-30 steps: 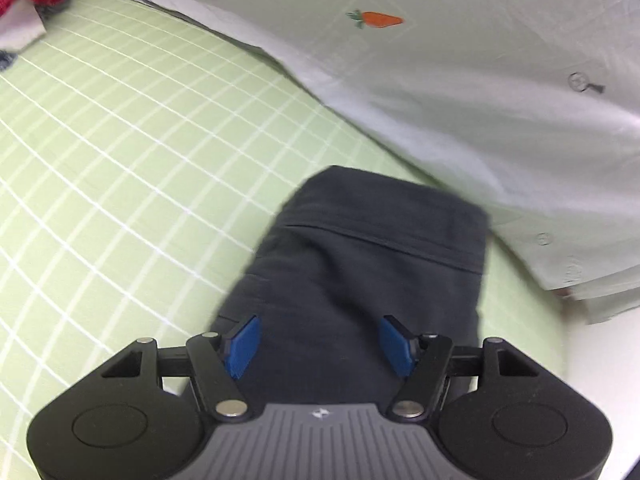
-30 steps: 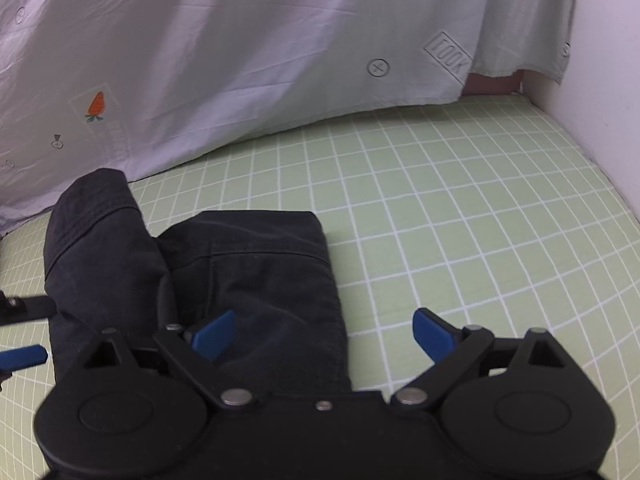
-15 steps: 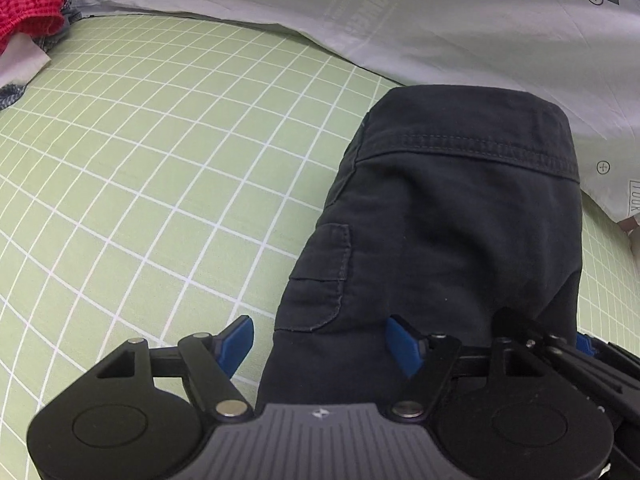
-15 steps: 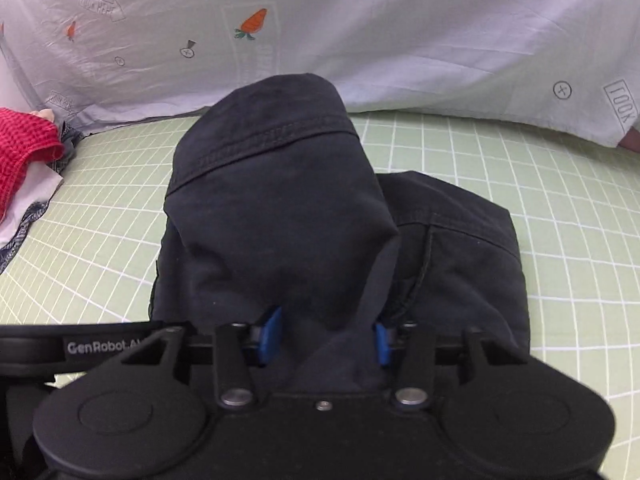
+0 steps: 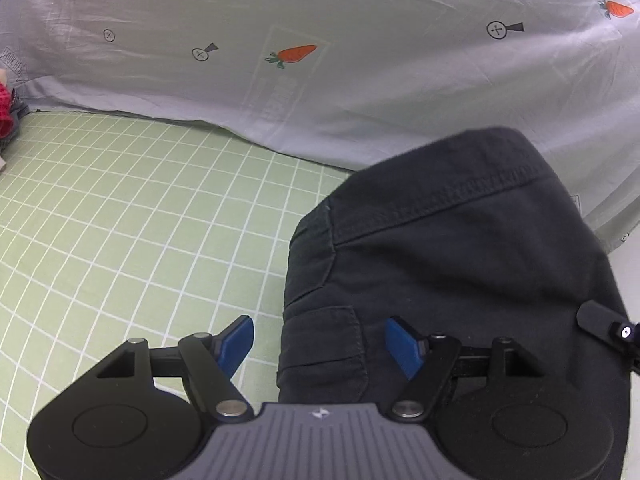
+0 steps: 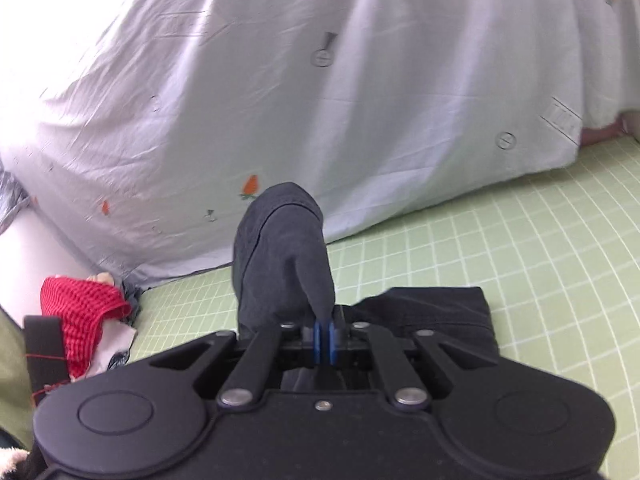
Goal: Fold clothes
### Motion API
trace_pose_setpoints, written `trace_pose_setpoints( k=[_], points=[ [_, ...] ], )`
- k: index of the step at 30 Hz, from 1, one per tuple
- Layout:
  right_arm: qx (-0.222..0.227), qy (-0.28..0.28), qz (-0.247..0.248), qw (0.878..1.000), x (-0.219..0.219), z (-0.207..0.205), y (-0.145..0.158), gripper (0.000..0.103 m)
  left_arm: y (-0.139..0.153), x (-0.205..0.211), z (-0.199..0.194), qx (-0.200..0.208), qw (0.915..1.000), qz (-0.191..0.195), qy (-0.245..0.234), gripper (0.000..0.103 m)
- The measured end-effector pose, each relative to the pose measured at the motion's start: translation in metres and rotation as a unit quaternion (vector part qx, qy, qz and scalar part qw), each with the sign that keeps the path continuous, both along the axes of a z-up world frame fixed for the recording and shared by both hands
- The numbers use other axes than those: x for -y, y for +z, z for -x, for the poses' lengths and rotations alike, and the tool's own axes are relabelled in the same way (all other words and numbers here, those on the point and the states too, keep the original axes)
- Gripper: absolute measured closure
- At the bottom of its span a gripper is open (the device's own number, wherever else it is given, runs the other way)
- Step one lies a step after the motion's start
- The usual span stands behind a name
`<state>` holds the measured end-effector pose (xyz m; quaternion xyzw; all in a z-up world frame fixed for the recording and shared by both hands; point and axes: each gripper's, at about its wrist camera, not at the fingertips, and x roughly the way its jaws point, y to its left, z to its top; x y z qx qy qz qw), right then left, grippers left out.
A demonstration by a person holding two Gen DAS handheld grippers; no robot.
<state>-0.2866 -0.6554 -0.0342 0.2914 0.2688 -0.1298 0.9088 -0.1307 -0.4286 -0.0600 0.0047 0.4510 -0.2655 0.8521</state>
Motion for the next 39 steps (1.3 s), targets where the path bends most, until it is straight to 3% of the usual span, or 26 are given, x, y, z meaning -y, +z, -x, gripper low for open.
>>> trace_pose_setpoints(
  k=[3, 4, 6, 7, 9, 10, 12, 18, 24, 26, 27, 28, 29, 30, 31, 33, 39],
  points=[
    [-0.065, -0.035, 0.000, 0.997, 0.021, 0.007, -0.050, 0.096, -0.015, 0.008, -0.001, -0.017, 0.9996, -0.020, -0.009, 0.029],
    [-0.089, -0.047, -0.003, 0.995, 0.027, 0.009, -0.070, 0.093, -0.023, 0.009, -0.003, -0.026, 0.9992, -0.027, -0.012, 0.025],
    [-0.107, -0.090, -0.063, 0.988, 0.042, 0.019, -0.098, 0.072, -0.032, 0.005, -0.002, -0.040, 0.9989, -0.016, -0.015, 0.018],
    [-0.107, -0.102, -0.080, 0.986, 0.046, 0.023, -0.100, 0.069, -0.034, 0.003, -0.002, -0.043, 0.9989, -0.012, -0.012, 0.018],
    [-0.112, -0.106, -0.082, 0.985, 0.050, 0.025, -0.097, 0.041, -0.041, -0.002, -0.004, -0.051, 0.9986, -0.015, -0.006, 0.016],
    [-0.118, -0.098, -0.068, 0.986, 0.050, 0.023, -0.095, 0.037, -0.043, -0.003, -0.006, -0.059, 0.9981, -0.015, -0.006, 0.015],
    [-0.118, -0.084, -0.063, 0.987, 0.051, 0.020, -0.094, 0.034, -0.049, -0.006, -0.011, -0.074, 0.9972, -0.008, -0.007, 0.015],
    [-0.107, -0.064, -0.148, 0.981, 0.065, 0.013, -0.115, 0.016, -0.061, -0.002, -0.020, -0.094, 0.9952, -0.001, -0.028, 0.012],
    [-0.113, -0.037, -0.152, 0.981, 0.067, -0.004, -0.120, 0.007, -0.074, 0.003, -0.031, -0.124, 0.9921, 0.001, -0.017, 0.008],
    [-0.112, -0.034, -0.152, 0.981, 0.066, -0.004, -0.119, 0.009, -0.077, 0.002, -0.033, -0.136, 0.9906, 0.009, -0.012, 0.008],
    [-0.110, -0.033, -0.153, 0.981, 0.066, -0.004, -0.119, 0.015, -0.078, 0.001, -0.034, -0.141, 0.9899, 0.013, -0.010, 0.011],
    [-0.105, -0.034, -0.154, 0.982, 0.065, -0.002, -0.117, 0.019, -0.078, 0.000, -0.034, -0.146, 0.9890, 0.022, -0.009, 0.018],
    [-0.098, -0.035, -0.154, 0.983, 0.064, 0.000, -0.115, 0.031, -0.078, -0.001, -0.034, -0.155, 0.9871, 0.037, -0.010, 0.025],
    [-0.090, -0.033, -0.153, 0.983, 0.062, 0.002, -0.112, 0.049, -0.078, -0.002, -0.034, -0.164, 0.9851, 0.052, -0.011, 0.040],
    [-0.085, -0.031, -0.146, 0.985, 0.060, 0.003, -0.108, 0.055, -0.077, -0.001, -0.033, -0.168, 0.9839, 0.059, -0.009, 0.051],
    [-0.080, -0.027, -0.129, 0.988, 0.057, 0.006, -0.100, 0.069, -0.075, 0.004, -0.030, -0.165, 0.9844, 0.059, -0.009, 0.051],
    [-0.071, -0.052, -0.114, 0.990, 0.062, 0.022, -0.083, 0.077, -0.067, 0.028, -0.025, -0.156, 0.9855, 0.060, -0.029, 0.061]
  ],
)
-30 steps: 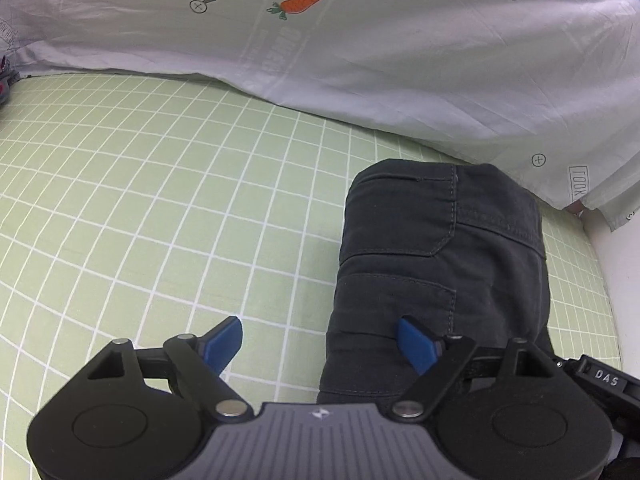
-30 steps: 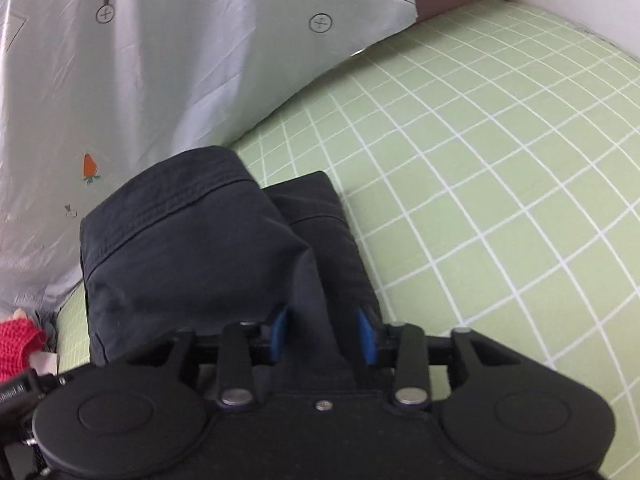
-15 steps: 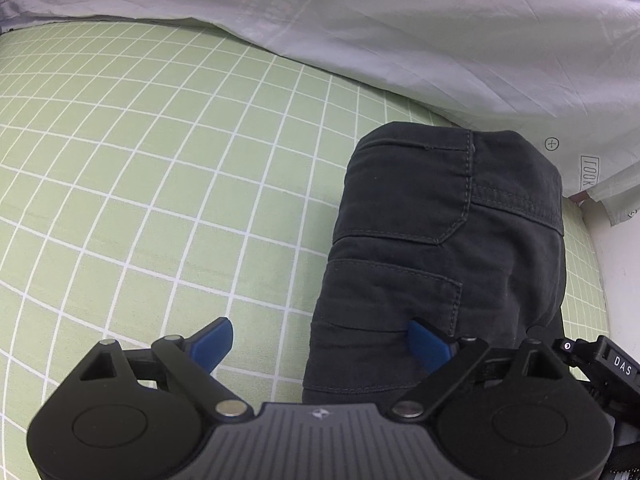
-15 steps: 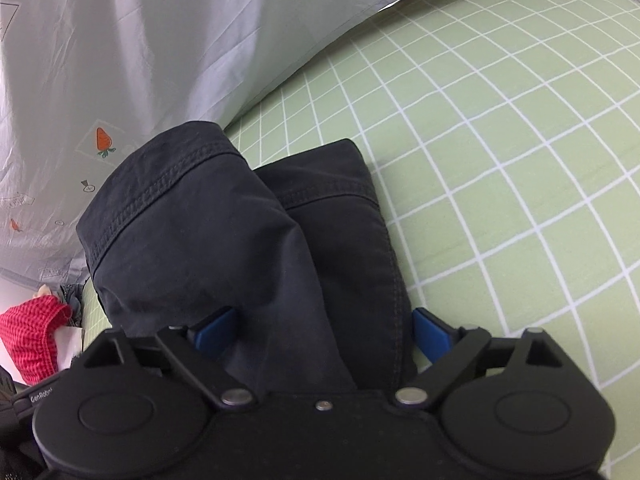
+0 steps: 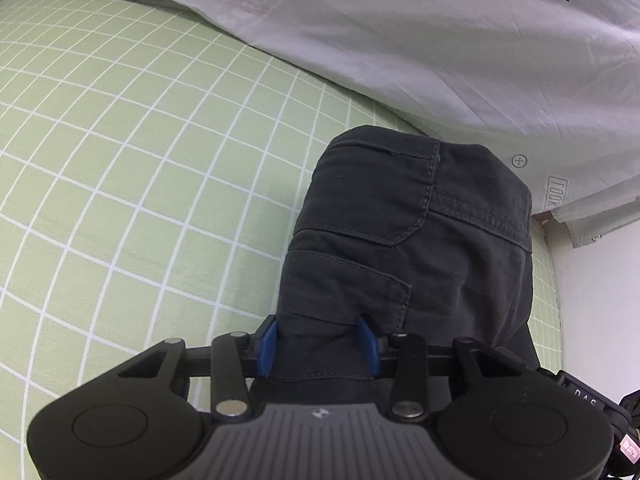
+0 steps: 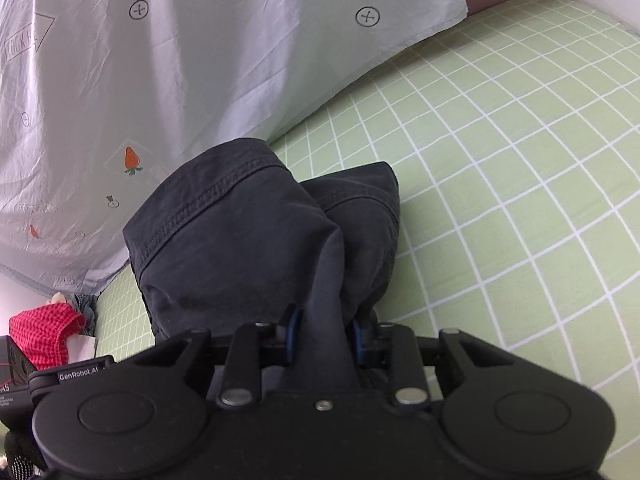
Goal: Fold clothes
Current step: 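Grasp the folded bundle with both grippers and carry it toward the wall corner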
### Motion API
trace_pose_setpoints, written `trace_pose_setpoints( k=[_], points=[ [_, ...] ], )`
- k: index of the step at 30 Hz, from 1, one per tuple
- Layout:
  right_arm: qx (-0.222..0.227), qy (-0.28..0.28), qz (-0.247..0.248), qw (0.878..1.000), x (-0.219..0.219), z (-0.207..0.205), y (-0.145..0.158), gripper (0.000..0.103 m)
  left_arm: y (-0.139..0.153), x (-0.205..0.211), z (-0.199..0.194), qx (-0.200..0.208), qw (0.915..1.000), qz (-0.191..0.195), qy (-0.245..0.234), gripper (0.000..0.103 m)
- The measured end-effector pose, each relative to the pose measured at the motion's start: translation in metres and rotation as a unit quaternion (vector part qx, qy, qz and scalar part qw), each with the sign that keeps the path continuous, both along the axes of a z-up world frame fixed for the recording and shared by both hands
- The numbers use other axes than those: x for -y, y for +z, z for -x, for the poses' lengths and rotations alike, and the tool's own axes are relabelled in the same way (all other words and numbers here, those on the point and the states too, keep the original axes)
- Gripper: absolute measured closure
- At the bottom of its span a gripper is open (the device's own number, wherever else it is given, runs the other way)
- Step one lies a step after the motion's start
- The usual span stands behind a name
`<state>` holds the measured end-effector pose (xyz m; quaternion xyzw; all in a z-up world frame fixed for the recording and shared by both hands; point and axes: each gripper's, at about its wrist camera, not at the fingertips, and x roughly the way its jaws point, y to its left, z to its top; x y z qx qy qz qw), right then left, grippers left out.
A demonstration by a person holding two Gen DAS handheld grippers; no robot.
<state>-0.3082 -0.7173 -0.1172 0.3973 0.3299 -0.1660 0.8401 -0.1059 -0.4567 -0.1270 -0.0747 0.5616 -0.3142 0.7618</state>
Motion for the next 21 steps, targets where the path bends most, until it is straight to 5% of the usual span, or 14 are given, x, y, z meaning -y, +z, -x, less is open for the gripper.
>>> trace_pose_setpoints(
  k=[8, 16, 19, 21],
  points=[
    [-0.005, -0.068, 0.054, 0.996, 0.044, 0.052, 0.025, 0.078, 0.001, 0.083, 0.029, 0.003, 0.9951, 0.003, -0.099, 0.064],
    [-0.021, -0.189, 0.079, 0.979, 0.113, 0.125, 0.033, 0.076, -0.002, 0.193, 0.072, 0.000, 0.9807, 0.018, -0.195, 0.064],
    [-0.074, -0.224, 0.074, 0.969, 0.127, 0.146, 0.024, 0.058, 0.013, 0.212, 0.084, 0.038, 0.9757, 0.001, -0.216, 0.062],
    [-0.083, -0.242, 0.082, 0.963, 0.125, 0.162, 0.023, 0.033, 0.023, 0.208, 0.086, 0.062, 0.9738, 0.006, -0.219, 0.060]
  ],
)
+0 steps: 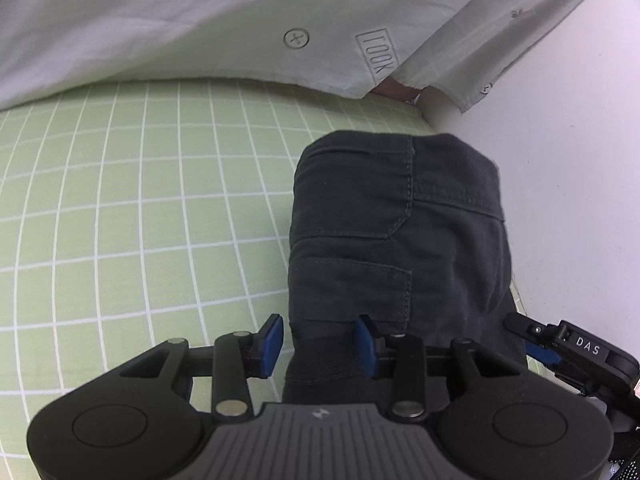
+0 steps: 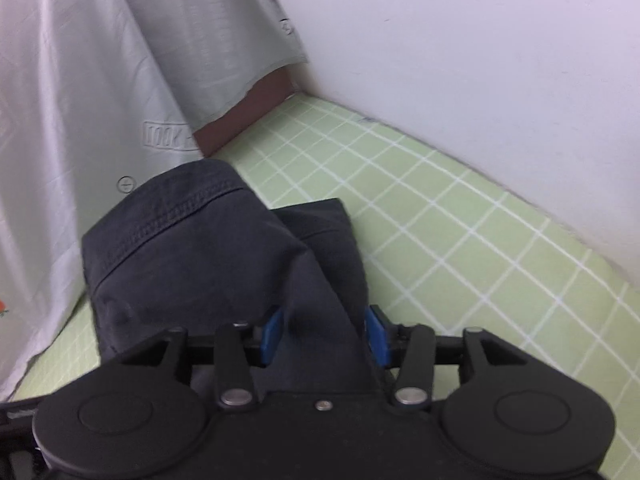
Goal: Fold clothes
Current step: 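Grasp the folded bundle with both grippers and carry it toward the wall corner, then lower the bundle into the corner and open both grippers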
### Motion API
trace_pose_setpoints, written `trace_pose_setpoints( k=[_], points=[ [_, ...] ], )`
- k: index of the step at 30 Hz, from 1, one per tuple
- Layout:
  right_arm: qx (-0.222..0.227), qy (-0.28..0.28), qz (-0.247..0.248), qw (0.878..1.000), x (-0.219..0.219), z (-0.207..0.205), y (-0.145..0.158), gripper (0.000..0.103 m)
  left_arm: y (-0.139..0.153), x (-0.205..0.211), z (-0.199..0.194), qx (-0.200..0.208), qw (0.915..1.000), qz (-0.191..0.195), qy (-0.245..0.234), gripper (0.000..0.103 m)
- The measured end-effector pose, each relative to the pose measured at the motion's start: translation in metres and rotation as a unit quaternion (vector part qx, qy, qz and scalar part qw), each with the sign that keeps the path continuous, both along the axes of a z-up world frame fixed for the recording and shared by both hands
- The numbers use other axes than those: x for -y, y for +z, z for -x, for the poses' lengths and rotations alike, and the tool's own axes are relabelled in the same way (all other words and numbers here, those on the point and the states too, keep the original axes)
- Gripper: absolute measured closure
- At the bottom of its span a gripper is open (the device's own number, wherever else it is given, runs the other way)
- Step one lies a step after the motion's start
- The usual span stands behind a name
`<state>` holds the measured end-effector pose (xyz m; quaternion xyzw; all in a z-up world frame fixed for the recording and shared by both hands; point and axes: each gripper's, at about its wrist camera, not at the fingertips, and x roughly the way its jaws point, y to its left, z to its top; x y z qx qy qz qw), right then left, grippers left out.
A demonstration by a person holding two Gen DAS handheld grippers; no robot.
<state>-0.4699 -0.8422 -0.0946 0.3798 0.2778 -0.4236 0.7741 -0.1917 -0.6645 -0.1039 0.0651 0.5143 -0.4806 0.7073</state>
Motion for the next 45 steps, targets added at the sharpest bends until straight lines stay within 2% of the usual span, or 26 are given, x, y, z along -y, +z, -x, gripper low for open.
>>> trace_pose_setpoints(
  k=[2, 3, 6, 8, 10, 11, 12, 15, 21, 26, 30, 35, 37, 38, 41, 43, 44, 45],
  points=[
    [0.001, -0.008, -0.006, 1.000, -0.003, 0.013, -0.004, 0.021, 0.001, -0.005, -0.003, 0.014, 0.9997, -0.009, 0.015, 0.051],
    [0.002, -0.008, -0.015, 1.000, -0.004, 0.017, -0.008, 0.021, 0.000, -0.007, -0.005, 0.016, 0.9995, -0.016, 0.024, 0.048],
    [0.027, -0.006, -0.047, 0.999, -0.010, 0.019, -0.025, 0.019, -0.019, -0.007, -0.008, -0.019, 0.9982, -0.047, 0.033, 0.048],
    [0.054, -0.009, -0.068, 0.996, -0.014, 0.015, -0.036, 0.020, -0.025, -0.007, -0.003, -0.029, 0.9976, -0.051, 0.037, 0.048],
    [0.071, -0.026, -0.075, 0.994, -0.016, 0.011, -0.042, 0.026, -0.026, 0.000, 0.002, -0.028, 0.9981, -0.049, 0.025, 0.050],
    [0.073, -0.028, -0.070, 0.995, -0.016, 0.008, -0.043, 0.032, -0.026, 0.005, 0.004, -0.030, 0.9983, -0.048, 0.018, 0.052],
    [0.070, -0.025, -0.061, 0.995, -0.013, 0.003, -0.043, 0.040, -0.026, 0.011, 0.005, -0.031, 0.9983, -0.047, 0.012, 0.059],
    [0.055, -0.014, -0.031, 0.998, 0.001, -0.009, -0.041, 0.048, -0.025, 0.030, 0.006, -0.033, 0.9982, -0.049, 0.011, 0.069],
    [0.028, 0.008, 0.028, 0.999, 0.065, -0.040, -0.039, 0.050, -0.026, 0.098, -0.007, -0.031, 0.9988, -0.038, 0.010, 0.070],
    [-0.027, 0.038, 0.107, 0.993, 0.136, -0.094, -0.037, 0.049, -0.028, 0.175, -0.028, -0.014, 0.9997, -0.019, -0.001, 0.070],
    [-0.092, 0.065, 0.183, 0.977, 0.177, -0.145, -0.036, 0.051, -0.029, 0.226, -0.046, 0.001, 1.0000, -0.006, 0.000, 0.070],
    [-0.190, 0.106, 0.278, 0.936, 0.190, -0.196, -0.041, 0.052, -0.031, 0.274, -0.062, 0.003, 0.9998, 0.000, 0.017, 0.072],
    [-0.216, 0.116, 0.301, 0.922, 0.190, -0.206, -0.045, 0.052, -0.032, 0.278, -0.061, 0.009, 0.9998, 0.001, 0.018, 0.072],
    [-0.218, 0.115, 0.304, 0.920, 0.187, -0.206, -0.044, 0.052, -0.032, 0.271, -0.060, 0.010, 0.9998, 0.005, 0.017, 0.071],
    [-0.203, 0.104, 0.298, 0.927, 0.177, -0.194, -0.037, 0.049, -0.031, 0.249, -0.054, 0.011, 0.9997, 0.015, 0.015, 0.068],
    [-0.188, 0.103, 0.293, 0.932, 0.161, -0.178, -0.027, 0.039, -0.025, 0.228, -0.051, 0.017, 0.9998, 0.008, 0.011, 0.064],
    [-0.181, 0.104, 0.293, 0.933, 0.150, -0.169, -0.021, 0.030, -0.019, 0.214, -0.044, 0.026, 0.9996, 0.008, 0.007, 0.061],
    [-0.171, 0.103, 0.293, 0.935, 0.137, -0.159, -0.015, 0.024, -0.013, 0.203, -0.038, 0.036, 0.9993, 0.012, 0.005, 0.055]
  ],
)
